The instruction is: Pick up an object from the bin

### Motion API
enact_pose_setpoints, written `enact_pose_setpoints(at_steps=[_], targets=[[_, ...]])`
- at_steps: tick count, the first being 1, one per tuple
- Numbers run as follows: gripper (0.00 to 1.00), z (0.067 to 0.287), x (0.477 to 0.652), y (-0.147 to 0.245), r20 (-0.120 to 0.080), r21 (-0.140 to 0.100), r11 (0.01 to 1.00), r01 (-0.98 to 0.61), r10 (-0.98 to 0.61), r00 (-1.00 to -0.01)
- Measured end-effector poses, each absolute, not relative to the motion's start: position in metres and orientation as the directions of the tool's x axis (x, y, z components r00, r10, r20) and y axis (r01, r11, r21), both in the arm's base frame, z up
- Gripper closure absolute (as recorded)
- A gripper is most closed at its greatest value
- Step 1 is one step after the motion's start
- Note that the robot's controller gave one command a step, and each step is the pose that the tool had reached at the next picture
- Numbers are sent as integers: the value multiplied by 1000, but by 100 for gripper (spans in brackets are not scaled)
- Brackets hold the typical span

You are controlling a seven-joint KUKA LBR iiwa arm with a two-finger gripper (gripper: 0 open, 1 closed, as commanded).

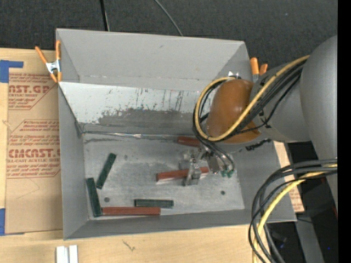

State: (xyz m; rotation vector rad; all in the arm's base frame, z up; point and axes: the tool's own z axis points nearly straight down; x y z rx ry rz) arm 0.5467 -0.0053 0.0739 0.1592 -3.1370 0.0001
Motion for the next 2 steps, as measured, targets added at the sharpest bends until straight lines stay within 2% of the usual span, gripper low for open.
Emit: enact_pose_setpoints(at_steps=[1,2], targets=[[100,89,545,-5,9,1,995,-101,-101,-995],[100,110,546,-5,2,1,995,-101,-101,-995]])
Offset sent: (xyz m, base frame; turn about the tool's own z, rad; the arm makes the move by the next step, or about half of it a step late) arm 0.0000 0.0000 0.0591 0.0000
